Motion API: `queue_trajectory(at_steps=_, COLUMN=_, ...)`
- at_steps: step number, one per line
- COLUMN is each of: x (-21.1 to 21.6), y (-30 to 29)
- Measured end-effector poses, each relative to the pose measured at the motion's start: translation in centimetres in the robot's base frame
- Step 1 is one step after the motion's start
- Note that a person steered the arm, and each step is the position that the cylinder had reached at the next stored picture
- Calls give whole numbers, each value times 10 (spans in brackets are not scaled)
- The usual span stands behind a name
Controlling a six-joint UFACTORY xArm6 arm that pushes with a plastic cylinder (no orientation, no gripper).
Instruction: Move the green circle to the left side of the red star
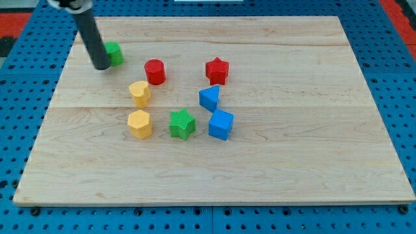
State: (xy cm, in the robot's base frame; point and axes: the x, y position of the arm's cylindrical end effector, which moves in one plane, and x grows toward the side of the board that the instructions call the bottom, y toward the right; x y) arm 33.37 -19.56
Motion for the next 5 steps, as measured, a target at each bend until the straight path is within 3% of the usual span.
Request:
queue_trajectory(at_steps=3, x=-2, y=-4)
queue_trajectory(at_steps=4, x=-22, y=-33)
queue_trajectory(at_steps=5, x=-45, y=-8)
